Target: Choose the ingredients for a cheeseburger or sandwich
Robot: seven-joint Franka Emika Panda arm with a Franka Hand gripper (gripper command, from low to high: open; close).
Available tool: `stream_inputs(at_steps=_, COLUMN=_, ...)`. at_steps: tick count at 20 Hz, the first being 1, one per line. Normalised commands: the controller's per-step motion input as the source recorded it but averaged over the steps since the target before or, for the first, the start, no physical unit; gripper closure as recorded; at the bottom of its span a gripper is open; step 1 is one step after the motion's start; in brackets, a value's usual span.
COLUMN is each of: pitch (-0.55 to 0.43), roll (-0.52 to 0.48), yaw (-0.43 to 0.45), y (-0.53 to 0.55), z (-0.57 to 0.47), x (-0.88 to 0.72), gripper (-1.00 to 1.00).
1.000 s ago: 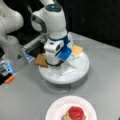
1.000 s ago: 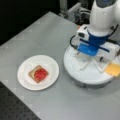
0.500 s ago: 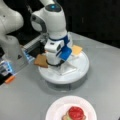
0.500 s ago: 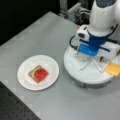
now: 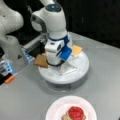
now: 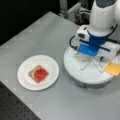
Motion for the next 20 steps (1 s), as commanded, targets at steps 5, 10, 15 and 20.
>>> stream_inputs(at_steps=5, pitch=-0.055, roll=0.005, yaw=0.281, y=-0.01, z=0.01, x=-0.14, gripper=-1.00)
stream_inputs(at_steps=10, pitch=-0.046, roll=0.023, yaw=0.246, y=0.00, z=-0.02, x=-0.15, gripper=-1.00)
stream_inputs(at_steps=15, pitch=-0.040, roll=0.046, yaw=0.198, y=0.02, z=-0.04, x=-0.14, gripper=-1.00)
stream_inputs(at_steps=20, pitch=-0.035, roll=0.071, yaw=0.176, y=0.01, z=-0.08, x=-0.12, gripper=-1.00)
